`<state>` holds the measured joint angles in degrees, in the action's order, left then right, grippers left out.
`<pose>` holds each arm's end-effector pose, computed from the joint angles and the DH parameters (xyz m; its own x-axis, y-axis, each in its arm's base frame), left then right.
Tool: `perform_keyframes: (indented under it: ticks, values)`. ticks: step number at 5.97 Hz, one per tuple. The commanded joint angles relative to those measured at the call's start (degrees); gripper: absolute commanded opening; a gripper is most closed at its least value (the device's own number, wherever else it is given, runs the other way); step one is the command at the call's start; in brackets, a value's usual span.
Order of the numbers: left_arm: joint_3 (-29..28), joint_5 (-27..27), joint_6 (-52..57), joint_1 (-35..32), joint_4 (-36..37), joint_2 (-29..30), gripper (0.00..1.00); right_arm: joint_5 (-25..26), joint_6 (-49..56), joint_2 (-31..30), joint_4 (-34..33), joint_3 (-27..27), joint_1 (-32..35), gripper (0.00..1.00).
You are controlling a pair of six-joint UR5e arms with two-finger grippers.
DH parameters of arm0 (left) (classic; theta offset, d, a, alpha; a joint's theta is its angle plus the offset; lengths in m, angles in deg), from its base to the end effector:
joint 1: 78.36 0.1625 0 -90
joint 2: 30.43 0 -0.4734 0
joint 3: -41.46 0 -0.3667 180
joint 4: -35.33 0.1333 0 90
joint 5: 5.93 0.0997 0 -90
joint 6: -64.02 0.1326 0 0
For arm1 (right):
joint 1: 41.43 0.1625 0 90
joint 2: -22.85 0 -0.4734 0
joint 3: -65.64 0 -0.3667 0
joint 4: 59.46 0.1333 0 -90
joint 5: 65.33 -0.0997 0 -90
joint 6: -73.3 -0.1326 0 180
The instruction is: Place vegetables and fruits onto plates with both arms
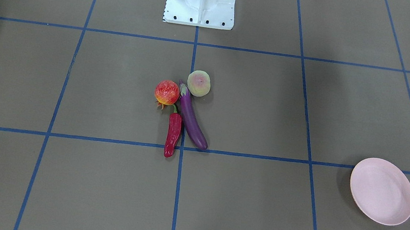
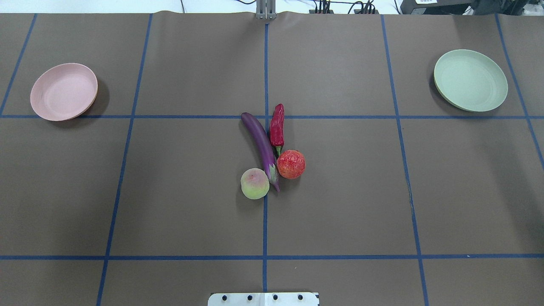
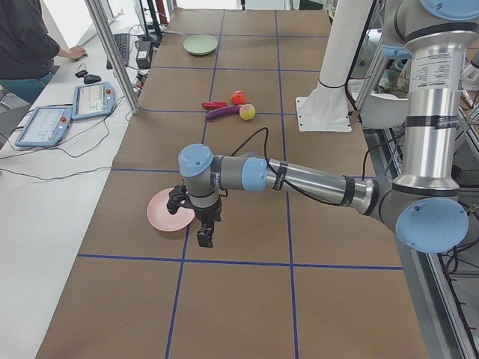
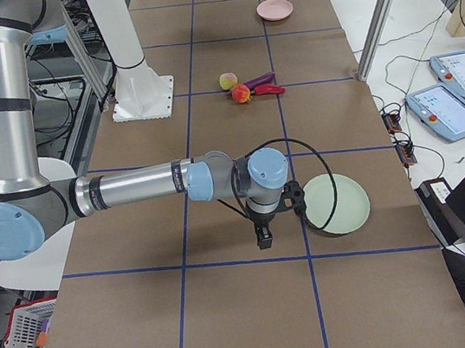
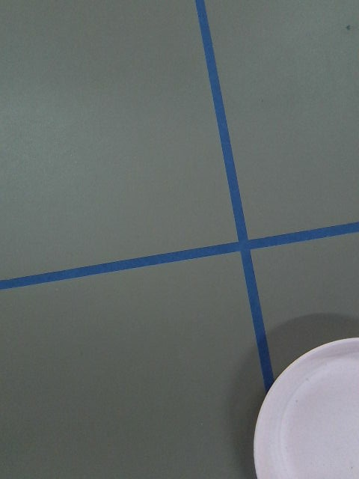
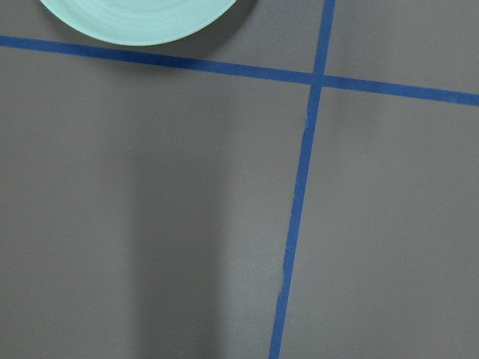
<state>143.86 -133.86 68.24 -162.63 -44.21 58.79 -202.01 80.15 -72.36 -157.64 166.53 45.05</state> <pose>-0.0062 -0.4574 0.6645 0.7741 0.1641 -0.6114 -0.1572 0.9854 0.0654 0.0111 -0.4190 0.6929 0.6745 -0.1293 0.7269 0.1428 0.9888 0.0434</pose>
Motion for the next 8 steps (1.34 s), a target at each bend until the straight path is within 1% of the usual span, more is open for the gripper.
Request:
perform_keyframes:
  ticks: [1,3,4,5,6,7,8]
  values:
    - [0.3,0.0,0.0,0.1,0.1,-0.1,1.0,-0.1,0.0,0.1,-0.1,0.4,0.0,1.0]
    - [0.6,-0.3,0.1,0.3,-1.0,0.1,1.0,0.4,0.0,0.5,-0.1,0.8,0.0,1.0]
    - [1.0,-0.8,-0.2,0.4,-0.3,2.7,1.0,-0.1,0.0,0.5,-0.1,0.8,0.0,1.0]
    - [2.1,-0.8,-0.3,0.9,-0.1,6.9,1.0,0.3,0.1,0.6,-0.1,0.6,0.0,1.0]
    - [2.1,-0.9,-3.4,2.5,-0.1,12.4,1.0,0.2,0.3,0.6,0.2,1.1,0.0,1.0]
    - [3.0,-0.9,-11.6,7.8,-0.1,15.3,1.0,0.1,-0.2,0.4,3.1,0.5,0.0,1.0]
    - [2.4,-0.7,-20.7,14.4,0.0,19.5,1.0,-0.4,-0.2,-0.8,3.7,1.1,0.0,1.0]
